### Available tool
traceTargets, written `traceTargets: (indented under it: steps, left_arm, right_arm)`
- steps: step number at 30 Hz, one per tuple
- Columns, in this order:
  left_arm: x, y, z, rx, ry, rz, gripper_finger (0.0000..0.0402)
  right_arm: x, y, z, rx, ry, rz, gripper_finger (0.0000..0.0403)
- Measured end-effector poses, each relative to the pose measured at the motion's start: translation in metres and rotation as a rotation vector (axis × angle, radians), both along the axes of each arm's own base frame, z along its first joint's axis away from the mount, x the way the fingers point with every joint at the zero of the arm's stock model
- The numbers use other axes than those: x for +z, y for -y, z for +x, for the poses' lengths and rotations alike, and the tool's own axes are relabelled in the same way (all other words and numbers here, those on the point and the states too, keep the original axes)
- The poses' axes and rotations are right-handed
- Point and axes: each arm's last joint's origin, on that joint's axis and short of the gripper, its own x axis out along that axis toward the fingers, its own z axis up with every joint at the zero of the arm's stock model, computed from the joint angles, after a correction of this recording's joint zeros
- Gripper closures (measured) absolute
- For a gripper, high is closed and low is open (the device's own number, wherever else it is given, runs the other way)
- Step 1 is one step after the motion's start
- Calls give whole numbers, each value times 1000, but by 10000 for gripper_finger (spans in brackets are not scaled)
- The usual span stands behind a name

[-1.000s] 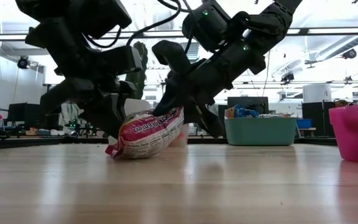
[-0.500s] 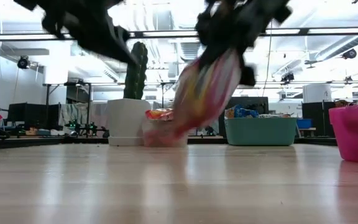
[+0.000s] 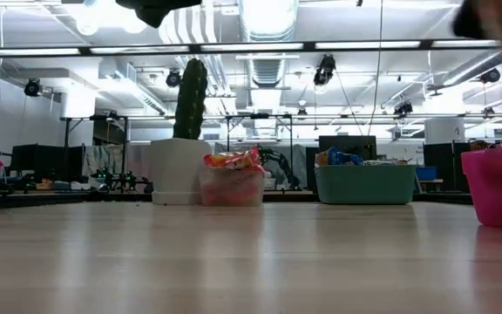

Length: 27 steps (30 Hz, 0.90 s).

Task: Sort Maruchan noodles
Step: Put the red noodle pack into the red bin

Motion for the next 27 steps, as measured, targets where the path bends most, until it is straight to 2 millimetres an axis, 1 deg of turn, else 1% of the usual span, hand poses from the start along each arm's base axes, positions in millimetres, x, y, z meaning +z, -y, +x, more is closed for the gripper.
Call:
traceTargets:
  steps: [2, 4, 8, 11, 14, 16, 22, 27]
  left_arm:
    - [1, 0, 0, -2, 9, 5, 402]
    - [1, 0, 0, -3, 15, 6, 402]
    - [1, 0, 1, -3, 19, 6, 402]
    - [1, 0, 1, -3, 19, 6, 402]
    - [1, 0, 1, -3, 19, 5, 402]
    - [1, 0, 1, -2, 19, 4, 402]
    - [1, 0, 1, -2, 19, 3, 402]
    - [1, 0, 1, -2, 19, 4, 402]
  right_arm:
    - [-4, -8, -15, 101, -26, -50, 387]
    - [-9, -14, -25, 213, -23, -113, 387]
    - [-16, -29, -28, 403, 35, -152, 387]
    - [-18, -36, -25, 463, 64, -136, 387]
    - [-24, -39, -21, 468, 47, -151, 387]
    - [-33, -41, -17, 483, 17, -171, 387]
    - [-62, -50, -4, 601, -57, -235, 387]
    - [-74, -56, 4, 615, -142, -261, 387]
